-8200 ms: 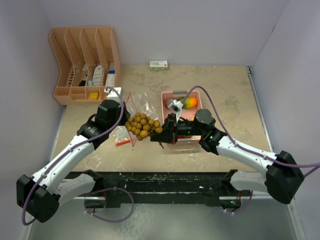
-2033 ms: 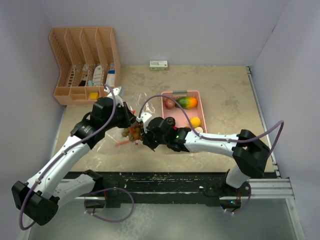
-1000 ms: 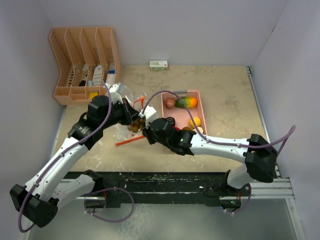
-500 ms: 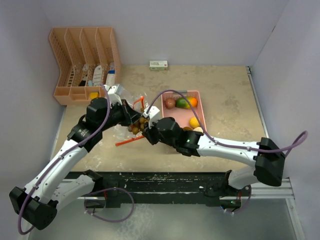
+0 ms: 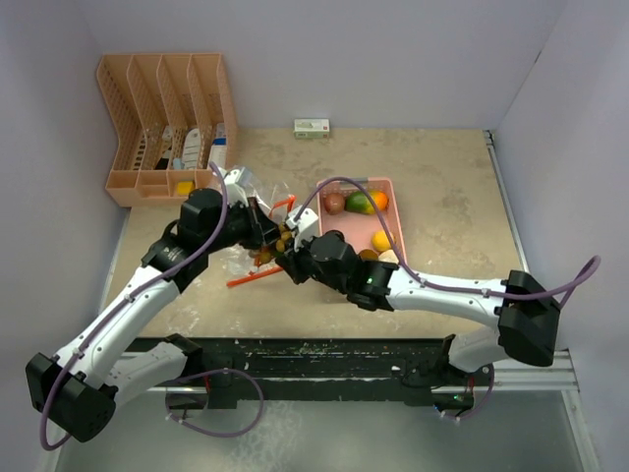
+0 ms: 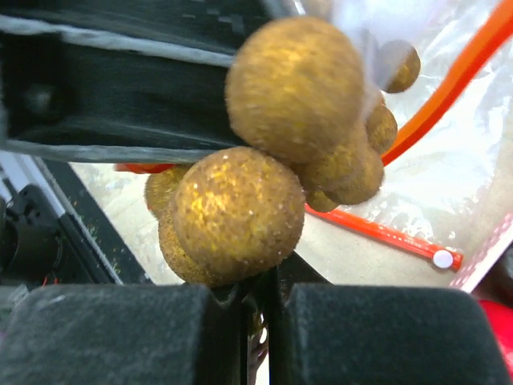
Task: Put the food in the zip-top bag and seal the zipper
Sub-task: Place the fake fruit in the zipper food storage bag.
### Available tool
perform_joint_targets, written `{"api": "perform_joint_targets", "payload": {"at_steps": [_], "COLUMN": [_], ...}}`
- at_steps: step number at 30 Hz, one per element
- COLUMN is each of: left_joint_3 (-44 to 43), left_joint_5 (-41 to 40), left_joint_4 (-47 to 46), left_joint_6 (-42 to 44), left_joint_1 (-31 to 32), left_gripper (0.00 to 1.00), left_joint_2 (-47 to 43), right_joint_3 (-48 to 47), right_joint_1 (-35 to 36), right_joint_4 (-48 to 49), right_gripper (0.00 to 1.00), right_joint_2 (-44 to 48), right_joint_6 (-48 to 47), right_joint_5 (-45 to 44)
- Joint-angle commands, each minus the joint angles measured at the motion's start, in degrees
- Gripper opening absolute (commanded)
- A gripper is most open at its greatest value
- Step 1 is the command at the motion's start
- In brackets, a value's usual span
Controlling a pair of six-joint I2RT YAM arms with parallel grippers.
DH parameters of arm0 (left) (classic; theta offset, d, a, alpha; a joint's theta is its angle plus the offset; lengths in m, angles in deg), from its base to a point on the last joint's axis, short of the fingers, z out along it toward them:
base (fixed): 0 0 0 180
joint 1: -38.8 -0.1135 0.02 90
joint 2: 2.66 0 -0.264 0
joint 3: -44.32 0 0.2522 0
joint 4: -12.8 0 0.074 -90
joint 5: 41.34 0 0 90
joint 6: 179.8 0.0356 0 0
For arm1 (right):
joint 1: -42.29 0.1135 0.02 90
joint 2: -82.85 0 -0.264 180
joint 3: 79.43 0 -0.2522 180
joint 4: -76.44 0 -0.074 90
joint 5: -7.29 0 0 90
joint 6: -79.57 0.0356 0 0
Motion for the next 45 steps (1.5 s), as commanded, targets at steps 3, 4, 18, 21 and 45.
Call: {"api": "perform_joint_targets", "payload": {"at_steps": [3, 4, 18, 21, 45], "left_joint_3": [-3.7, -3.7, -3.9, -5.5, 6.2], "left_joint_5": [-0.4, -1.0, 2.3, 3.2, 12.6], "left_joint_4": [6.9, 8.5, 2.8, 1.4, -28.6], "left_joint_6": [0.6, 1.0, -0.6, -0.5, -15.7], "left_joint_1": [0.4, 0.4, 0.4, 0.4, 0.5], "left_gripper": [0.0, 0.0, 0.0, 0.0, 0.0], "left_joint_2": [-3.2, -3.5, -1.7, 0.0, 6.8], "right_joint_3": [3.2, 3.9, 3.3, 3.5, -6.2], "right_joint_1": [-1.8, -2.5, -6.5, -6.5, -7.9], "right_joint_4": [10.7, 11.2, 17.9, 20.2, -22.6], "right_gripper": [0.0, 0.0, 0.0, 0.0, 0.0], "right_joint_2": [5.0, 5.8, 4.8, 4.2, 11.2], "right_joint_6": [6.6, 7.2, 1.8, 1.9, 6.7], "right_joint_5": [-11.7, -11.8, 8.2, 11.1, -16.7]}}
